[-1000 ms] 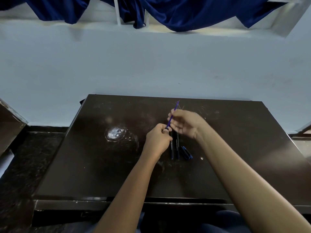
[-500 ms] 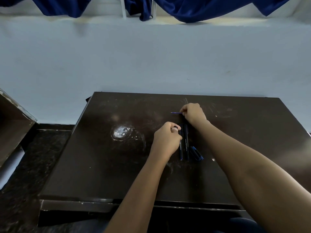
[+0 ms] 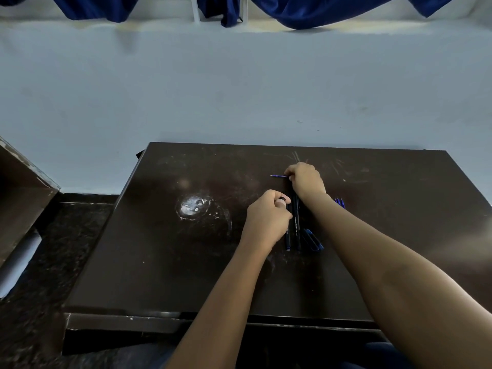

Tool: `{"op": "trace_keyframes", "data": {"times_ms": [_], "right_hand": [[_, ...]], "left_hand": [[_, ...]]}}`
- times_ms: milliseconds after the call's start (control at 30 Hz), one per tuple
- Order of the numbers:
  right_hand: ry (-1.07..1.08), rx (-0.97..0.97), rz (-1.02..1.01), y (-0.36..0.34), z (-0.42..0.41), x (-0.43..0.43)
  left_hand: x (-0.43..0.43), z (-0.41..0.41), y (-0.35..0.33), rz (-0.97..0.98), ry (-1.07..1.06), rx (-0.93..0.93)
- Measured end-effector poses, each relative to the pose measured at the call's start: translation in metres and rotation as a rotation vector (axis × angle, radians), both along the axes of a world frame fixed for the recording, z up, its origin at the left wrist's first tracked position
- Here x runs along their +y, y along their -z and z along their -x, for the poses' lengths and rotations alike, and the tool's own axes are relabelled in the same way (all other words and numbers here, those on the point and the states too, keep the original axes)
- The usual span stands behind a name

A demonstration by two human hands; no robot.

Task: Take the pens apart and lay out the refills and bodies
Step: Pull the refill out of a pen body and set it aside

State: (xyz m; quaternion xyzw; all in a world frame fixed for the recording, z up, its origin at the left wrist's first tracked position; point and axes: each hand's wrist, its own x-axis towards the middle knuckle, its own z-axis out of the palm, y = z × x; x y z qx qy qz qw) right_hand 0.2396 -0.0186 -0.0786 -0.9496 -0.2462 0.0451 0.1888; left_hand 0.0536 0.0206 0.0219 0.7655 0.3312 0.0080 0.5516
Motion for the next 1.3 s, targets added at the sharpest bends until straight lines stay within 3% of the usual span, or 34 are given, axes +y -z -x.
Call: {"op": "trace_keyframes", "data": {"times_ms": [400,667,800,900,967,1300], "right_hand": [[-0.006,0.023,0.003,-0.003,0.001,0.001],[0.196,-0.026,-0.292,-0.036,0.003,-0.025],[0.385,0.119,-0.063,-0.053,0.007,-0.067],[0.383,0.314,0.279,-0.061,0.025,-0.091],[0.373,0.380,0.382,-0.057,0.035,-0.099],[0.536,0.406,0.212,-0.032,0.051,-0.107]], "left_hand": [[0.000,-0.002,0.001,0.013,-0.004,-0.004],[-0.002,-0.005,0.001,0.032,-0.016,0.031],[-0.003,-0.002,-0.002,-0.001,-0.002,0.036],[-0.004,0.001,-0.003,-0.034,-0.018,0.015],[-0.003,0.002,-0.001,-0.048,-0.036,0.010],[-0.002,0.000,0.003,-0.063,-0.010,0.047]]}}
